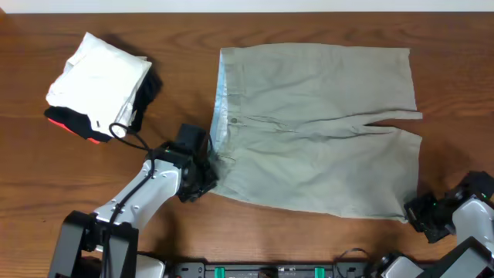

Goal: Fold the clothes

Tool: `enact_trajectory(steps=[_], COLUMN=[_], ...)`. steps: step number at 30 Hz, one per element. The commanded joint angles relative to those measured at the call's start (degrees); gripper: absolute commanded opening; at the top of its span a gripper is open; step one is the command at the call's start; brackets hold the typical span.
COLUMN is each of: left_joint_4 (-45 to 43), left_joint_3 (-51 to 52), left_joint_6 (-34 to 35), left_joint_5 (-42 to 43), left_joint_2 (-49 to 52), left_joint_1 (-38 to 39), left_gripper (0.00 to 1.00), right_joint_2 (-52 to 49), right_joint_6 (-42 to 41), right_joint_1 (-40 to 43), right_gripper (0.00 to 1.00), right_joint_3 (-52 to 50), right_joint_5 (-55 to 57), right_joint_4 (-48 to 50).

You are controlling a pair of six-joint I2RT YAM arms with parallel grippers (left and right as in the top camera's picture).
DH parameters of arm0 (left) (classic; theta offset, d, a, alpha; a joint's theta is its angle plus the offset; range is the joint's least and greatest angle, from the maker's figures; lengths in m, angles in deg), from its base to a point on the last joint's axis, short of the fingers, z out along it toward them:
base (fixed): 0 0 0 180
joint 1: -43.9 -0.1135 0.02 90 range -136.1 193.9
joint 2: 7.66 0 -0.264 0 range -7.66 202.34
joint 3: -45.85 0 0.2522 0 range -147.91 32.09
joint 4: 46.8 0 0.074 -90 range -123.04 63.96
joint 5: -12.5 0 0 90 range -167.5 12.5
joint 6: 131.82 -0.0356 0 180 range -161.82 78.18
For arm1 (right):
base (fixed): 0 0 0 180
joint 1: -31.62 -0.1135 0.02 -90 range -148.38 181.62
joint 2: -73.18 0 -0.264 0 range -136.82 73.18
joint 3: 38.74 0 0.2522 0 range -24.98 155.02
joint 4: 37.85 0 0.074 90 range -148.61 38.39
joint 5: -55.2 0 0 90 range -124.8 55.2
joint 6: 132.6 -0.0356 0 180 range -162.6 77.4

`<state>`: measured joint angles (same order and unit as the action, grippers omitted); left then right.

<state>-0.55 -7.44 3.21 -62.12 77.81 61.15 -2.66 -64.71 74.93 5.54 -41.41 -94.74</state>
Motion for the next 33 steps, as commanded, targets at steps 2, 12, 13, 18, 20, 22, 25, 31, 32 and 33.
enact_trajectory(steps=[2,12,13,18,20,22,25,31,32,33], left_joint_4=[-0.2,-0.4,-0.1,3.1,4.9,7.0,9.6,14.6,15.2,16.1], left_joint_3=[0.4,-1.4,-2.0,-5.5,-6.8,-8.0,-9.9,-13.2,-13.2,-13.2], left_joint_6=[-0.2,-8.0,-8.5,-10.4,-11.8,-12.3,-13.0,-13.3,-13.3,-13.3], left_joint_5=[0.0,0.0,0.0,0.1,0.0,0.0,0.0,-1.5,-1.5,-1.5], left_joint_2=[-0.1,-0.2,-0.3,-1.0,-1.5,-2.2,-3.4,-7.8,-8.8,-9.7], left_joint_1=[0.0,0.0,0.0,0.0,0.0,0.0,0.0,0.0,0.0,0.0], left_gripper=[0.1,0.06,0.06,0.06,0.06,0.06,0.06,0.06,0.06,0.06], right_joint_2=[-0.3,-0.3,-0.3,-0.3,-0.3,-0.3,-0.3,-0.3,-0.3,-0.3], right_joint_6=[0.1,0.8,0.9,0.4,-0.2,-0.2,-0.2,-0.2,-0.2,-0.2], right_joint_1=[0.1,-0.6,-1.2,-6.2,-8.6,-11.0,-12.9,-13.9,-13.9,-13.9], right_gripper=[0.01,0.01,0.01,0.01,0.01,0.01,0.01,0.01,0.01,0.01], right_joint_3=[-1.0,3.3,4.6,10.8,12.9,15.6,19.1,25.9,26.8,27.5], right_joint_5=[0.3,-2.0,-2.0,-2.0,-2.0,-1.7,-1.7,-0.9,-0.7,-0.7], right_joint_4=[0.7,-2.9,-4.1,-9.9,-11.3,-13.6,-16.7,-22.9,-23.7,-24.3])
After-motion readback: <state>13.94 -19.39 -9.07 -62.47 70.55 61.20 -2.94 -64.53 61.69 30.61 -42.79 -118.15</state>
